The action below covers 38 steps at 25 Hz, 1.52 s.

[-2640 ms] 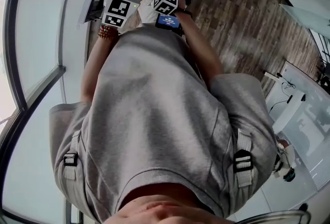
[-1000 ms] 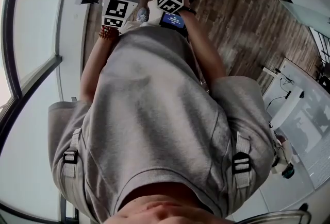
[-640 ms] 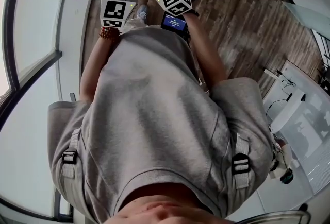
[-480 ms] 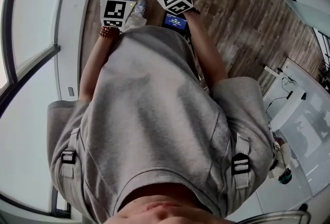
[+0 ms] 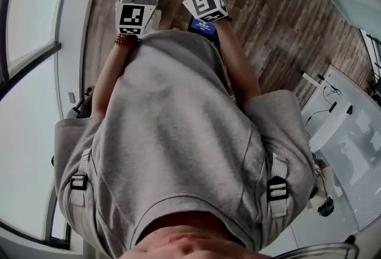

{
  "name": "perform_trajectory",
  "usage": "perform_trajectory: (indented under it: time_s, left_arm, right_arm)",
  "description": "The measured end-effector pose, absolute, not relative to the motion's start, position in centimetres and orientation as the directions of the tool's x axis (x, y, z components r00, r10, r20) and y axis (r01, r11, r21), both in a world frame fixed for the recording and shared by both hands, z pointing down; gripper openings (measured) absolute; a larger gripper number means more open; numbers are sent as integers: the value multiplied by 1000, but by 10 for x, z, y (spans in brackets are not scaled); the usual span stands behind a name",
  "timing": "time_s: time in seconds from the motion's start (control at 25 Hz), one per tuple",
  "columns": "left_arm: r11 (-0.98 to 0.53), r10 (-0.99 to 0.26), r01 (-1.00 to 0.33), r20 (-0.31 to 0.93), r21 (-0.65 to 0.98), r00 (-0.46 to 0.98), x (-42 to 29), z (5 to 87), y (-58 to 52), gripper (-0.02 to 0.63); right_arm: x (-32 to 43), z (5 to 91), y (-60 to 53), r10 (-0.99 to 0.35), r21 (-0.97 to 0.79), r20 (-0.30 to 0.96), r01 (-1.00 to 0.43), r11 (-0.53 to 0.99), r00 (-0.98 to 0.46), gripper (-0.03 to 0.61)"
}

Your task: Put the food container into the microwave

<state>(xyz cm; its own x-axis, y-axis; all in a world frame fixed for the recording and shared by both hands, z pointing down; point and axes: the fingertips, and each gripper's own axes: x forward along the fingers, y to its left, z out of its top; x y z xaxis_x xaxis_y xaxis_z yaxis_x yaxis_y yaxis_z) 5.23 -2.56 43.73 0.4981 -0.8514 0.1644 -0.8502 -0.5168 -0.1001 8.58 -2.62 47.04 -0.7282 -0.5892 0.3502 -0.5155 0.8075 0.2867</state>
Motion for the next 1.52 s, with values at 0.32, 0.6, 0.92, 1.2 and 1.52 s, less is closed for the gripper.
perform_trajectory:
  time_s: [0.32,0.6,0.92,1.2,1.52]
  left_arm:
    - [-505,-863,-851,110,-142,494,86,430,29,2]
    - [-520,-854,-841,73,-146,515,116,425,49,2]
    - [-576,-816,-803,56,-150,575,154,424,60,2]
    - [-619,-784,-770,69,-153,617,182,429,72,2]
    - [-616,-787,-773,70,-153,614,175,435,95,2]
  right_arm:
    - [129,434,20,-703,245,154,-662,708,-695,14]
    - [171,423,53,-721,127,111,-710,692,-683,14]
    - [233,417,65,-784,164,123,-767,621,-609,14]
    - [263,424,80,-822,169,140,-805,569,-552,14]
    - [267,425,103,-838,178,136,-819,546,-529,14]
